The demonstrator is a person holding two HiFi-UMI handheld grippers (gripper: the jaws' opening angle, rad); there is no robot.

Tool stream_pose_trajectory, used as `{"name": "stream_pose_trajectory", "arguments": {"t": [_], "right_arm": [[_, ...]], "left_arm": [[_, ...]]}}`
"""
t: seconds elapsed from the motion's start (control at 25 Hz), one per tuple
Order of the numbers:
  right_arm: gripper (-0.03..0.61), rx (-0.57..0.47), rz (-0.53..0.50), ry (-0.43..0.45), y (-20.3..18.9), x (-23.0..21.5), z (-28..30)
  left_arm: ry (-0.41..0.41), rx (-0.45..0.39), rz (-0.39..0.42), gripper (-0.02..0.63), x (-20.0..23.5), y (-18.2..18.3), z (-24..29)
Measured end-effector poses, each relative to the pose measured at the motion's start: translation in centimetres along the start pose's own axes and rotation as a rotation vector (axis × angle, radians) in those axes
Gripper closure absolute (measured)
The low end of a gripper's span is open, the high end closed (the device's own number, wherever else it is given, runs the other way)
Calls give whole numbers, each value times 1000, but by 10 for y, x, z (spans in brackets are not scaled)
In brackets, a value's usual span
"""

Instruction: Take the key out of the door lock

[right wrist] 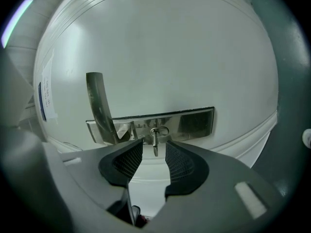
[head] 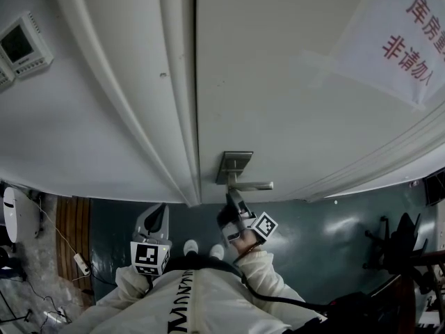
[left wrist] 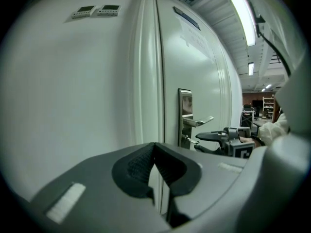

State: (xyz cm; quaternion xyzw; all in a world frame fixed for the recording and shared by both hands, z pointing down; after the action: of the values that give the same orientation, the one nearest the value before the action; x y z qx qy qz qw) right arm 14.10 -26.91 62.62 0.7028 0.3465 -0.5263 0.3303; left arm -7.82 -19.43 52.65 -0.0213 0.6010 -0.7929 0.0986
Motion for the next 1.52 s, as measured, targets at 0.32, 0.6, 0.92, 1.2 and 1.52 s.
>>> {"name": "stream_pose_trajectory", "arguments": {"t": [0.32,0.6,0.92,1.2,1.52], "right_arm": [[454,8,23,28,5,-5,15],[551,19,12,30,6,-4,19],[554,18,-42,2,4,-3,18],[555,22,-55,-9,5,-3,17],[555,40,-61,8,-9,4,-4]], "left_arm": [[23,7,-5,614,6,-1,-1],[33,8,-8,614,10,-1,0],[17,7,-11,614,2,-2,3],[16,10,-16,614,0,-3,0],[14,13,-16,614,-1,-3,0]]}}
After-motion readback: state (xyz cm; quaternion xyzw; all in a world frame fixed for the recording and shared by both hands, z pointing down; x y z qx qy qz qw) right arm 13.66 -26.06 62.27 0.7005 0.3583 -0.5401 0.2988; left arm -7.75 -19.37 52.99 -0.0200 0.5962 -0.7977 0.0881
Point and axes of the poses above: the fingertips, and each gripper's own axes: z forward along the fingers, x to its left, y out of its top, the point moved 2 cm from there along -z, backward along the fingers, and after that the axes turned 9 degrees about y, right-handed, at the moved point
